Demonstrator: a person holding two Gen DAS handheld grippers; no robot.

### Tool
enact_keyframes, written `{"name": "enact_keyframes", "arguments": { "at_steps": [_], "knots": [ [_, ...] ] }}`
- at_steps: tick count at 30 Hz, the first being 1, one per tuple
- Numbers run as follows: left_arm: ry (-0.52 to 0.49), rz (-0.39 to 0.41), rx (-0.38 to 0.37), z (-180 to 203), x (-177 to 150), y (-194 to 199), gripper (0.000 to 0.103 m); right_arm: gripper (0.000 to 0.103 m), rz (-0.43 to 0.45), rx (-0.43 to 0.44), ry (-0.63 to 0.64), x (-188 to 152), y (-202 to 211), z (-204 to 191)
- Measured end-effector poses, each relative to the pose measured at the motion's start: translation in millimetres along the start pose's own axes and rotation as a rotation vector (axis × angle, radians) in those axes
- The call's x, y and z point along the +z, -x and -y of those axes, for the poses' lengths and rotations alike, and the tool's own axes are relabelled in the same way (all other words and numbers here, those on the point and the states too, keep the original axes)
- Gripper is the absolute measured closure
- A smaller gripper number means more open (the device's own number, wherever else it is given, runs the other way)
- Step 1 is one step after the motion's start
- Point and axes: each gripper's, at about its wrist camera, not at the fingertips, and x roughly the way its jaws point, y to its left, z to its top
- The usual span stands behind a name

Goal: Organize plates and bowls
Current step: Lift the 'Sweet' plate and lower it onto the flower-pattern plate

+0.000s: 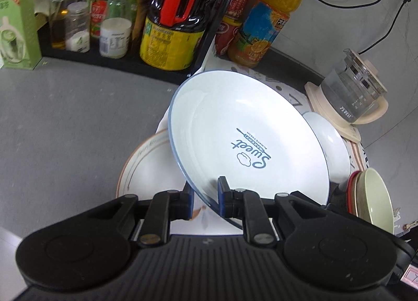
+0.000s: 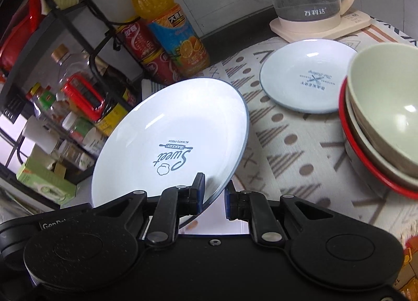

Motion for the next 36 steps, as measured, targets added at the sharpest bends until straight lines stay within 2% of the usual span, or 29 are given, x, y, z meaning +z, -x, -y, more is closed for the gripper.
{"name": "enact_keyframes", "arguments": {
  "at_steps": [20,36],
  "knots": [
    [0.049,-0.065,-0.002,-8,-49,11,0.086,0.089,-0.044,-0.045,0.040,-35,29,7],
    [0.111,-0.115,-0.008,-25,-58,7,0.085,0.088,-0.075,-0.079,0.085,-47,27,-1]
  ]
}}
